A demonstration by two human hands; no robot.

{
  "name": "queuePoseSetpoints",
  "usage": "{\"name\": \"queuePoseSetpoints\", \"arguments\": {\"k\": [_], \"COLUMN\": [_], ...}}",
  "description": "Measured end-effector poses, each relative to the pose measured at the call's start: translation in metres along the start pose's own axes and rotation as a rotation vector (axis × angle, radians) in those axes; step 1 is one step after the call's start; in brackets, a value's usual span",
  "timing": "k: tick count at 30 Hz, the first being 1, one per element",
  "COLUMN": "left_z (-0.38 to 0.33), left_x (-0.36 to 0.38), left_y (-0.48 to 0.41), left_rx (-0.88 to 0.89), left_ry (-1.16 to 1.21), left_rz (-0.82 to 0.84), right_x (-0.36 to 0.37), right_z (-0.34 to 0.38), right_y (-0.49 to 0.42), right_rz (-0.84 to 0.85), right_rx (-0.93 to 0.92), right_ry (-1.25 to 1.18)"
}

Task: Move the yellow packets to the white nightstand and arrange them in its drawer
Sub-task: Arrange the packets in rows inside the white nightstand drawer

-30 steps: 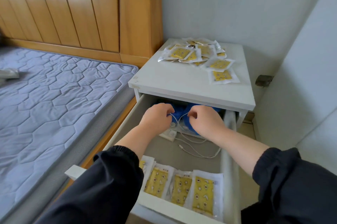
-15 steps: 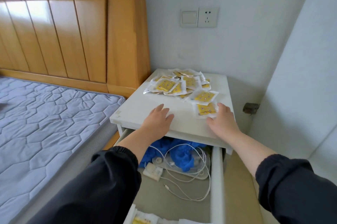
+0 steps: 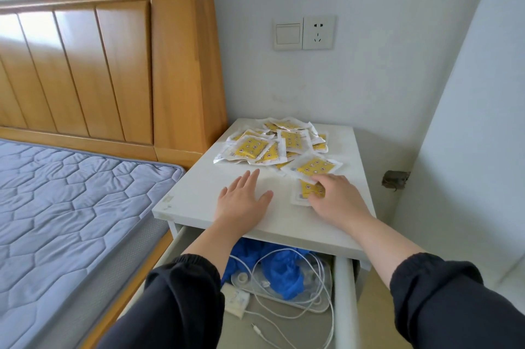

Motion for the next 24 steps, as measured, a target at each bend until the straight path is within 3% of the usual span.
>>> {"name": "queuePoseSetpoints", "arguments": {"k": [4,6,11,18,24], "left_z": [0.000,-0.003,-0.006,-0.008,-0.009], "left_x": [-0.004,-0.003,0.002,0.001,-0.002], "left_y": [0.005,0.008,0.010,0.011,0.010], "left_rx": [0.070,0.100,0.148,0.128,0.101], "left_ry": [0.050,0.011,-0.117,-0.095,-0.075], "left_rz": [0.020,0.075,0.179,0.154,0.114], "right_x": [-0.010,-0.012,0.004,-0.014,0.002], "right_z": [0.008,0.012,0.013,0.017,0.009], "right_y": [0.016,0.016,0.010,0.016,0.009], "right_rz": [-0.124,-0.162,0.003,-0.211,0.046], "right_rx": [-0.121,-0.181,-0.156,-0.182,-0.044], "right_ry": [-0.191,-0.096,0.118,0.005,0.190]}}
Point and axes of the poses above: each hand's wrist, its own y-axis away from the middle knuckle, its own x-axis out of the palm, z = x × y, the point moved 5 cm from there along -y, towards the middle knuckle, and after that the axes turned 13 degrees about y, right-handed, at the moved point
